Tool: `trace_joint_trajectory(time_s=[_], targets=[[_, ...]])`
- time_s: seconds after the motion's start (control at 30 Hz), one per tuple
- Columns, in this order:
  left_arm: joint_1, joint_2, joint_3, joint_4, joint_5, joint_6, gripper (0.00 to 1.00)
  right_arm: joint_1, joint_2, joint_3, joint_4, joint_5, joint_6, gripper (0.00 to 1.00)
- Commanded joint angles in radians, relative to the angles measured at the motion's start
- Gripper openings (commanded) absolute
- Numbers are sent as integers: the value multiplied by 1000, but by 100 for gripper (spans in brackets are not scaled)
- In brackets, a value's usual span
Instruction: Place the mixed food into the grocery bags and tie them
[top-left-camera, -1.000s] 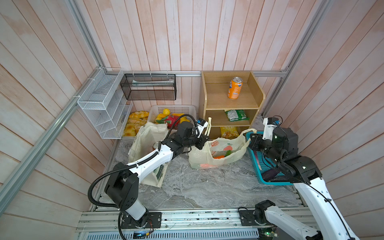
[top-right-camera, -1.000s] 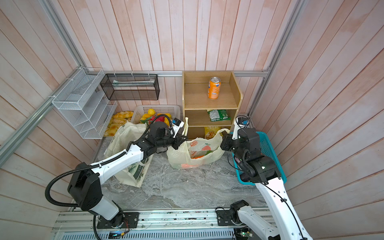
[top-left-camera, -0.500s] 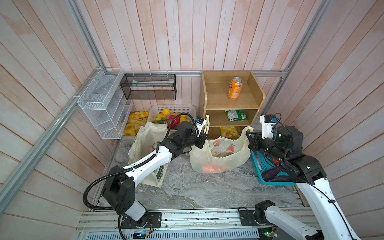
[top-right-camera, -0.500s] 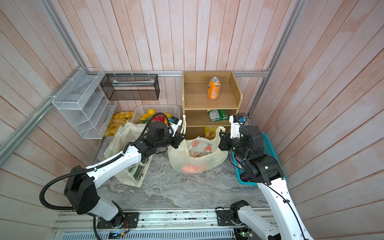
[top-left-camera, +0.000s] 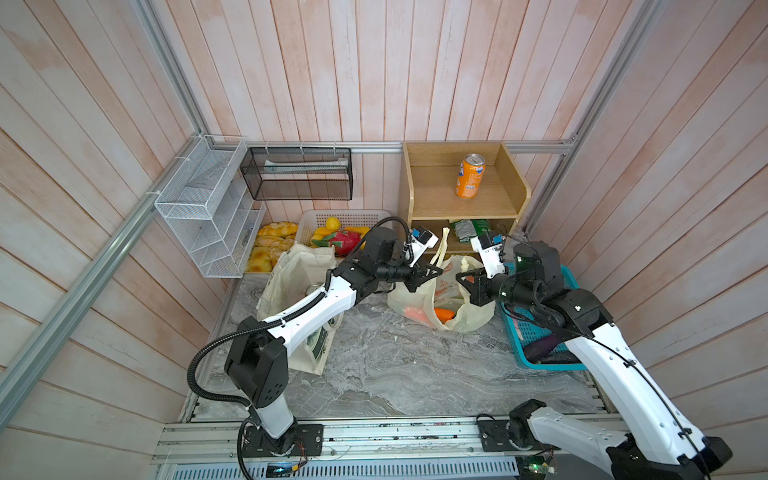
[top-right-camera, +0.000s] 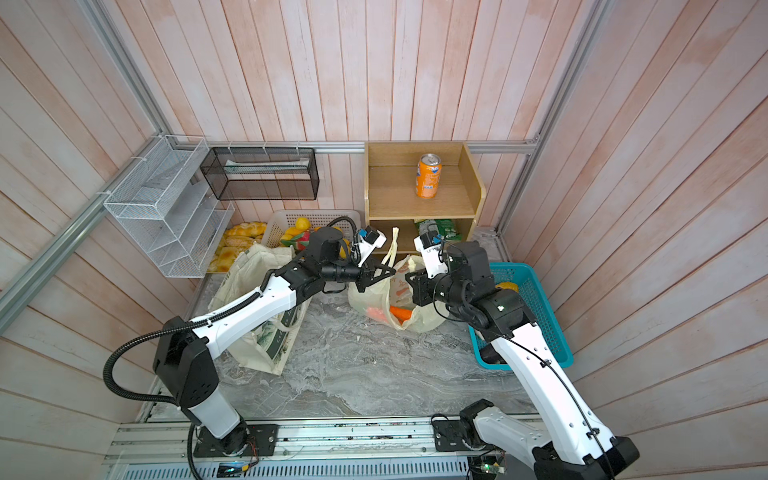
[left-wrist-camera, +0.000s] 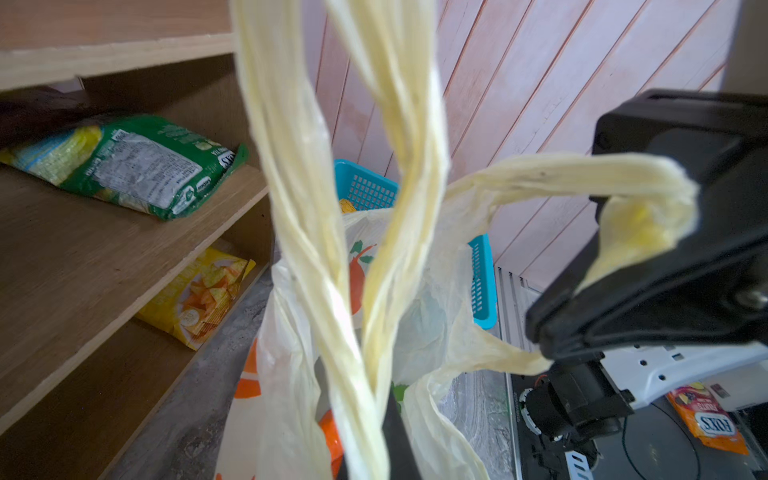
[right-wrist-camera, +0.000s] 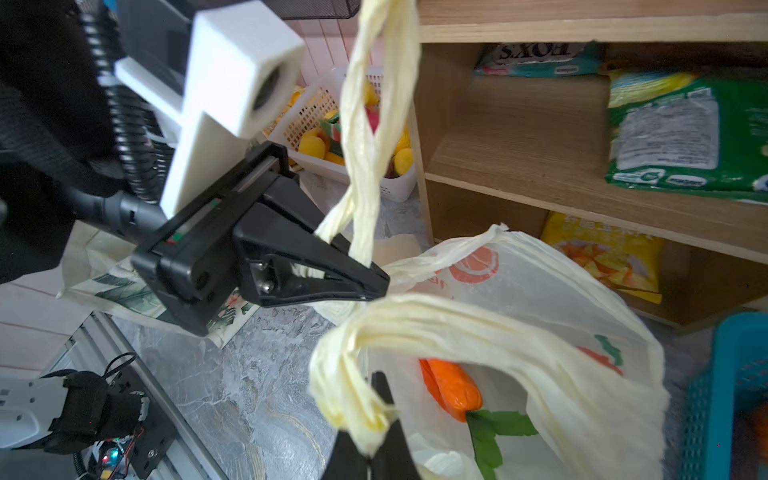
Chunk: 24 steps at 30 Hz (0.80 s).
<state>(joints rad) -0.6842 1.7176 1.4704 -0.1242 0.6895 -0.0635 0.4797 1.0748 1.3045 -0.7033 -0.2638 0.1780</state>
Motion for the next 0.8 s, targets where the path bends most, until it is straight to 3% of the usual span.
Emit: trace_joint_trajectory(time_s=[0.0, 0.1, 0.17, 0.4, 0.6, 0.77], targets=[[-5, -1, -17, 0, -1, -7, 0, 8, -8, 32, 1, 28, -12, 0], [-2, -13, -42, -2, -109, -41, 0, 8, -26, 34, -35, 85, 15, 0], [6, -15, -54, -1, -129, -55, 0, 8, -35, 46, -68, 121, 30, 6], [32, -6, -56, -12, -105, -70, 0, -4, -53, 67, -150, 263, 62, 24], [60, -4, -55, -28, -75, -77, 0, -13, -26, 111, -199, 319, 52, 49], [83, -8, -59, -32, -57, -78, 0, -31, -21, 146, -232, 344, 44, 60]])
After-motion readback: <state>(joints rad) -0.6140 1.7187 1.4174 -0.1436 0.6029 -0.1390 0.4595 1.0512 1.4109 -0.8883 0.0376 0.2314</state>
